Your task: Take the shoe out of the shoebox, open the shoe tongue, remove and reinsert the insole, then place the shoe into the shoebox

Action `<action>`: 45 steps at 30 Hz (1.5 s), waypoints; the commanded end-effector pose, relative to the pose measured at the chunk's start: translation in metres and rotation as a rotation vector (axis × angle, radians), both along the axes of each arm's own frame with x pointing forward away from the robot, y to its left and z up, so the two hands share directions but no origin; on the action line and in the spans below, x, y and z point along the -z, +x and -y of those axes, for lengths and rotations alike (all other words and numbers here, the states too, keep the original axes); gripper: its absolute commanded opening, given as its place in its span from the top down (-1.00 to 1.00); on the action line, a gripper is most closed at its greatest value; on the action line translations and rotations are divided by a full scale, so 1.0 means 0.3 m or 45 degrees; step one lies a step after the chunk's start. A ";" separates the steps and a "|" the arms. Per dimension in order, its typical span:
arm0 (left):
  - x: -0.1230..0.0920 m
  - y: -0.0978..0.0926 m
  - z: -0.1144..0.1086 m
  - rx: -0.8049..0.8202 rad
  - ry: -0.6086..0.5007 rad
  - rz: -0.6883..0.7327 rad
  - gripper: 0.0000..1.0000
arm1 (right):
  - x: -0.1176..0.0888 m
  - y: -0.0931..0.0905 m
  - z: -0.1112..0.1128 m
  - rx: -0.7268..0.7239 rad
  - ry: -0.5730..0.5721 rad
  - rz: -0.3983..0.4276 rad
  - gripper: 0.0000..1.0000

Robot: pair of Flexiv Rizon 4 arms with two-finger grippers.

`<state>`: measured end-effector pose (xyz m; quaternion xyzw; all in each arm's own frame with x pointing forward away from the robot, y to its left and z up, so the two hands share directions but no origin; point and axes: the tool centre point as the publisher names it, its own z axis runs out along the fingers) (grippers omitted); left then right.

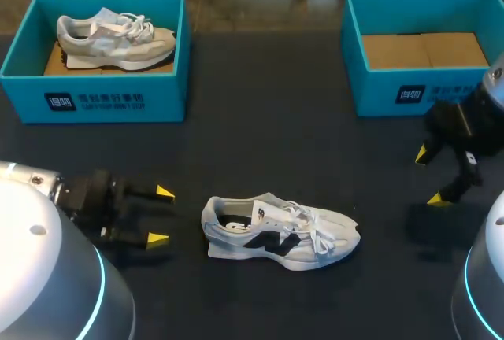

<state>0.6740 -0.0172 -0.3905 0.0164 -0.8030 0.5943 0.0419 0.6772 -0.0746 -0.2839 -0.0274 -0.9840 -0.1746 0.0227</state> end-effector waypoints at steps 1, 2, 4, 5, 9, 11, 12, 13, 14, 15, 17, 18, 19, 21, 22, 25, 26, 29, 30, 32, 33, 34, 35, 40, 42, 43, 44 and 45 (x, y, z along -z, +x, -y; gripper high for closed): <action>0.021 0.006 0.042 -0.002 -0.011 -0.010 -1.00 | 0.003 0.000 -0.001 0.000 -0.003 0.001 -1.00; 0.022 0.005 0.050 0.003 -0.017 -0.018 -1.00 | 0.003 0.000 -0.001 0.000 -0.003 0.001 -1.00; 0.023 0.003 0.071 0.008 -0.018 -0.034 -1.00 | 0.003 0.000 -0.001 0.000 -0.003 0.001 -1.00; 0.023 0.003 0.071 0.008 -0.018 -0.034 -1.00 | 0.003 0.000 -0.001 0.000 -0.003 0.001 -1.00; 0.023 0.003 0.071 0.008 -0.018 -0.034 -1.00 | 0.003 0.000 -0.001 0.000 -0.003 0.001 -1.00; 0.023 0.003 0.071 0.008 -0.018 -0.034 -1.00 | 0.003 0.000 -0.001 0.000 -0.003 0.001 -1.00; 0.023 0.003 0.071 0.008 -0.018 -0.034 -1.00 | 0.003 0.000 -0.001 0.000 -0.003 0.001 -1.00; 0.023 0.003 0.071 0.008 -0.018 -0.034 -1.00 | 0.003 0.000 -0.001 0.000 -0.003 0.001 -1.00; 0.023 0.003 0.071 0.008 -0.018 -0.034 -1.00 | 0.003 0.000 -0.001 0.000 -0.003 0.001 -1.00; 0.023 0.003 0.071 0.008 -0.018 -0.034 -1.00 | 0.003 0.000 -0.001 0.000 -0.003 0.001 -1.00; 0.032 0.005 0.072 0.019 -0.021 -0.040 -1.00 | 0.003 0.000 -0.001 0.000 -0.003 0.001 -1.00; 0.045 0.003 0.075 0.005 -0.036 -0.025 -1.00 | 0.003 0.000 -0.001 0.000 -0.003 0.001 -1.00; 0.051 0.004 0.078 0.015 -0.045 -0.036 -1.00 | 0.003 0.000 -0.001 0.000 -0.003 0.001 -1.00; 0.064 0.004 0.085 0.015 -0.056 -0.037 -1.00 | 0.003 0.000 -0.001 0.000 -0.003 0.001 -1.00; 0.067 0.003 0.089 0.014 -0.070 -0.040 -1.00 | 0.003 0.000 -0.001 0.000 -0.003 0.001 -1.00; 0.072 0.006 0.099 0.002 -0.076 -0.024 -1.00 | 0.003 0.000 -0.001 0.000 -0.003 0.001 -1.00; 0.075 0.009 0.109 0.006 -0.082 -0.030 -1.00 | 0.003 0.000 -0.001 0.000 -0.003 0.001 -1.00; 0.081 0.010 0.130 0.014 -0.081 -0.024 -1.00 | 0.003 0.000 -0.001 0.000 -0.003 0.001 -1.00; 0.082 0.010 0.135 0.014 -0.081 -0.022 -1.00 | 0.003 0.000 -0.001 0.000 -0.003 0.001 -1.00; 0.084 0.013 0.152 0.022 -0.086 -0.026 -1.00 | 0.003 0.000 -0.001 0.000 -0.003 0.001 -1.00; 0.084 0.014 0.163 0.019 -0.083 -0.023 -1.00 | 0.003 0.000 -0.001 0.000 -0.003 0.001 -1.00; 0.083 0.014 0.170 0.021 -0.085 -0.026 -1.00 | 0.003 0.000 -0.001 0.000 -0.003 0.001 -1.00; 0.082 0.014 0.180 0.020 -0.084 -0.026 -1.00 | 0.003 0.000 -0.001 0.000 -0.003 0.001 -1.00; 0.077 0.011 0.201 0.026 -0.089 -0.040 -1.00 | 0.003 0.000 -0.001 0.000 -0.003 0.001 -1.00; 0.079 0.006 0.210 0.030 -0.090 -0.043 -1.00 | 0.003 0.000 -0.001 0.000 -0.003 0.001 -1.00; 0.080 0.003 0.215 0.032 -0.090 -0.045 -1.00 | 0.003 0.000 -0.001 0.000 -0.003 0.001 -1.00; 0.082 0.001 0.219 0.033 -0.089 -0.045 -1.00 | 0.003 0.000 -0.001 0.000 -0.003 0.001 -1.00; 0.083 0.000 0.224 0.032 -0.088 -0.045 -1.00 | 0.003 0.000 -0.001 0.000 -0.003 0.001 -1.00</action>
